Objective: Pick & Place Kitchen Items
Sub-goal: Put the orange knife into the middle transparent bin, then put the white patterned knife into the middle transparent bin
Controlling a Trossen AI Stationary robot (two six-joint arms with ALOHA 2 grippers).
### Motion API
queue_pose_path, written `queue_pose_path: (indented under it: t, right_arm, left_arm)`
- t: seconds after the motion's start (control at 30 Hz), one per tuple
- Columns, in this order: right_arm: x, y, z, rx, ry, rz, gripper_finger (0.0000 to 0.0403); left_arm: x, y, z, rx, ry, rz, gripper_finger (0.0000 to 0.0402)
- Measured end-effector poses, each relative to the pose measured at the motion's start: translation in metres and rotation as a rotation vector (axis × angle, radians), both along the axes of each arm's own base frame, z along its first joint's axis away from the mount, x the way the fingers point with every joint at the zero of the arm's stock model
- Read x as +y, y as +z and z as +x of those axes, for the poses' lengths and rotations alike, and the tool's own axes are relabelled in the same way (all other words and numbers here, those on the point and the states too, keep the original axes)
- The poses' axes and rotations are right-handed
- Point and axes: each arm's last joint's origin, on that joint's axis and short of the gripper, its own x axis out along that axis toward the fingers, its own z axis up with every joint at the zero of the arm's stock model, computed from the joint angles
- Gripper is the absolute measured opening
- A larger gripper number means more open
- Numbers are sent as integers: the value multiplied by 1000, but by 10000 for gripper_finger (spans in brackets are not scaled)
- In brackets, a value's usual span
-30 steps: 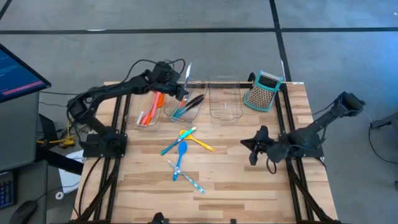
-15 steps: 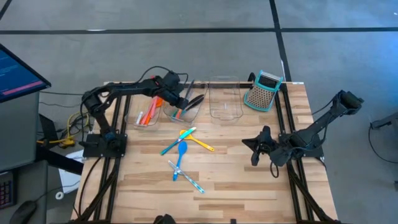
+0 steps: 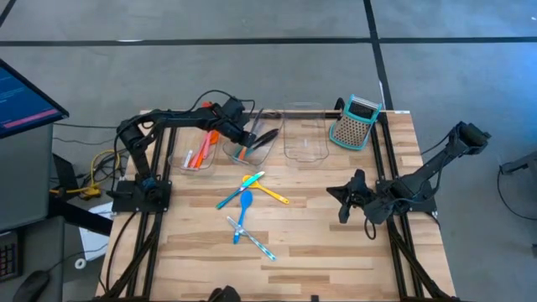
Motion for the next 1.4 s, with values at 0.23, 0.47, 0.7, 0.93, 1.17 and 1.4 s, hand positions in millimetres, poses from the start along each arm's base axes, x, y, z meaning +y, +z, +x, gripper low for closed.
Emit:
queue_pose_path:
  t: [0.23, 0.47, 0.7, 0.93, 1.17, 1.4]
  right_arm:
    - [0, 0, 0, 0, 0, -2, 1]
    - [0, 0, 0, 0, 1, -1, 1]
    - [0, 0, 0, 1, 2, 0, 1]
    - [0, 0, 0, 1, 3, 0, 1]
    - [0, 0, 0, 1, 3, 1, 1]
    - [1, 1, 1, -9, 4, 7, 1]
  left_arm:
    - [2, 1, 4, -31, 6, 47, 9]
    - [4, 1, 4, -7, 33, 84, 37]
    - [4, 1, 4, -7, 32, 98, 66]
    - [6, 2, 6, -31, 7, 146, 42]
    - [0, 36, 10, -146, -78, 307, 5]
    - [-30, 110, -9, -311, -174, 529, 1]
